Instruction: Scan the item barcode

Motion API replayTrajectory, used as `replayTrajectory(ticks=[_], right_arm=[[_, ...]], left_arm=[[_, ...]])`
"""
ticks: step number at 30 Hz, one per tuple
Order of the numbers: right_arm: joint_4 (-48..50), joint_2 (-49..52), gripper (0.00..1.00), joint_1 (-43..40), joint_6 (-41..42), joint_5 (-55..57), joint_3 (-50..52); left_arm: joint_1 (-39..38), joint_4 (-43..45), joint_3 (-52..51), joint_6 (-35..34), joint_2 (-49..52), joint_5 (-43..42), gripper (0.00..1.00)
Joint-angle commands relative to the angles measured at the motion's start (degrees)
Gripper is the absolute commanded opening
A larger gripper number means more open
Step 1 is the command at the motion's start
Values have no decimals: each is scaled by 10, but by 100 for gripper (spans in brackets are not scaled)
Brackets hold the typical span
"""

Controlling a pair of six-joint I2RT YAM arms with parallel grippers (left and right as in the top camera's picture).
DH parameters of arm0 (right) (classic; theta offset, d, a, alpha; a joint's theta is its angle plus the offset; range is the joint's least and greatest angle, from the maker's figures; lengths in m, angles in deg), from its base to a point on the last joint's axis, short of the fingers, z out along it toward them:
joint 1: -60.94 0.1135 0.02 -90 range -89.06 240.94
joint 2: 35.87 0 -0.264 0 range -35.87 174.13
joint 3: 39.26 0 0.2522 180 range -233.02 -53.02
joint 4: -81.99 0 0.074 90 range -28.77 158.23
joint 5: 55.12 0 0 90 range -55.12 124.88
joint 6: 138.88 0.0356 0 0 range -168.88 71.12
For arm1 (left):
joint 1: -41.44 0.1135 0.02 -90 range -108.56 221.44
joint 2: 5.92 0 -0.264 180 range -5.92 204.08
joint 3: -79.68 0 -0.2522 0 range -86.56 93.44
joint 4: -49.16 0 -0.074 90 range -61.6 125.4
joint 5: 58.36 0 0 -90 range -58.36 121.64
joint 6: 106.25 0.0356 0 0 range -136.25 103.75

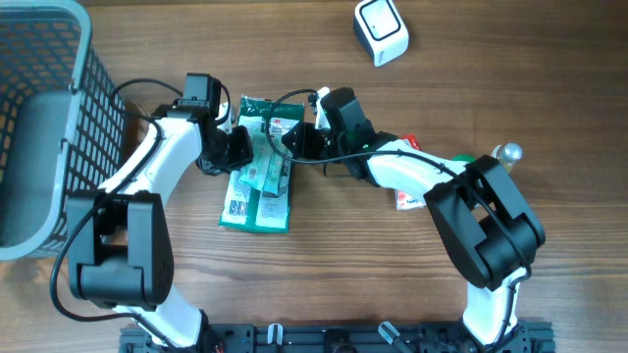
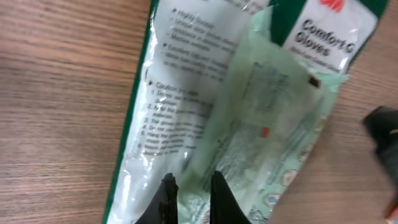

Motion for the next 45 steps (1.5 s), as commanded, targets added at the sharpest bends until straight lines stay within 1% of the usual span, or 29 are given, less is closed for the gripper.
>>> replayTrajectory(ticks=[1, 6, 10, 13, 17, 20, 23, 26, 28, 30, 33, 35, 37, 43, 45], right_arm=[[15, -11, 36, 1, -17, 29, 5], [18, -11, 36, 1, -17, 27, 5], [18, -11, 37, 3, -17, 25, 5], [18, -11, 38, 3, -18, 16, 5], [19, -2, 43, 7, -15, 6, 5], [19, 11, 43, 7, -14, 0, 5], [32, 28, 44, 7, -14, -36, 5], [34, 30, 45, 10, -15, -37, 5], [35, 30, 46, 9, -15, -37, 5], [35, 30, 46, 9, -15, -37, 5], [38, 30, 47, 9, -15, -37, 5], [38, 30, 47, 9, -15, -37, 5], [38, 30, 47, 9, -15, -37, 5], [37, 30, 48, 9, -15, -42, 5], [38, 30, 51, 9, -15, -47, 5]], left_arm=[[-1, 21, -32, 11, 9, 27, 6], [-1, 56, -61, 11, 9, 27, 7], [-1, 62, -66, 11, 9, 33, 7], [-1, 62, -66, 11, 9, 45, 7], [-1, 62, -66, 11, 9, 45, 7], [-1, 62, -66, 11, 9, 45, 7], [-1, 68, -66, 12, 9, 44, 6], [6, 63, -52, 12, 2, 44, 4], [18, 33, -17, 11, -21, 44, 4], [26, 11, 10, 11, -45, 27, 4], [26, -15, 23, 11, -80, -31, 6], [24, -38, 23, 12, -81, -59, 5], [19, -56, 17, 35, -73, -74, 4], [4, -54, -16, 42, -35, -76, 6], [4, -43, -27, 42, -21, -75, 6]])
